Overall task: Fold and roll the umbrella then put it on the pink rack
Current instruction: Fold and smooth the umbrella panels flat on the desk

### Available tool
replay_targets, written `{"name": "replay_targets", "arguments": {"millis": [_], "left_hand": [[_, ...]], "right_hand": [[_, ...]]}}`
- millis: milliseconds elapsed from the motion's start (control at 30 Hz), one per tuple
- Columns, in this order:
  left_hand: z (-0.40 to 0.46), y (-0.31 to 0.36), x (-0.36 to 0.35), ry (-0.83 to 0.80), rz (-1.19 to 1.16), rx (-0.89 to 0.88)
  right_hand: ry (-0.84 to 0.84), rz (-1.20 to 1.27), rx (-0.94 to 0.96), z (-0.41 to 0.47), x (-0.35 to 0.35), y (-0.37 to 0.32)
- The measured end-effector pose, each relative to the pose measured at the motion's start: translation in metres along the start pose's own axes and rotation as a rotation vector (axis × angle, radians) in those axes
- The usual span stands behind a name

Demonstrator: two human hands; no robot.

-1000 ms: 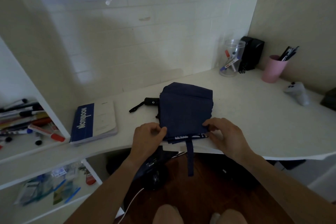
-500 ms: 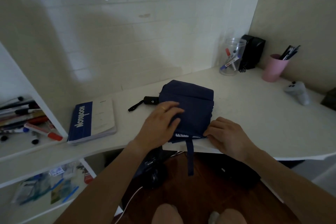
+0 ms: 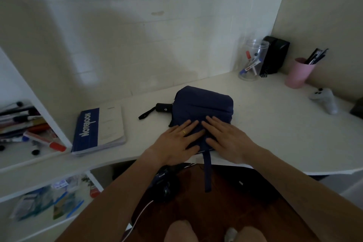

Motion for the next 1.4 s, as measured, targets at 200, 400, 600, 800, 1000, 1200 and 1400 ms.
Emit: {"name": "replay_targets", "arguments": {"millis": [200,400,600,800,1000,1200,1400], "left_hand": [[-0.003,-0.025,-0.01,-0.064,-0.127,0.069],[-0.004,-0.029,-0.015,0.019,-0.07,0.065],[-0.006,-0.029,-0.015,0.053,-0.055,0.049],[-0.006,-0.03,-0.017,0.05,-0.055,0.048],[-0.007,-0.029,-0.015,0.048,-0.069,0.045],[-0.006,-0.029,-0.016,0.037,-0.072,0.053],[-0.008,-0.027,-0.013,0.008,-0.083,0.074]], "right_hand": [[-0.161,-0.023,-0.043,-0.026,-0.016,0.024],[0.212,0.367,-0.213,-0.018,0.028,0.035],[0.545,0.787,-0.688,0.024,0.064,0.107],[0.595,0.977,-0.738,0.054,0.065,0.121],[0.626,1.056,-0.686,0.061,0.072,0.114],[0.842,1.084,-0.496,0.042,0.095,0.086],[0.833,1.094,-0.24,-0.011,0.081,0.045]]}}
Point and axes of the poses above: each hand's wrist, its own z-axis towards the middle knuckle, its own x-axis out of the back of the hand, y = z × x, the point moved 4 cm from there along z, towards the middle knuckle, and after that the axes turned 12 degrees about x, right-handed, at the moved point
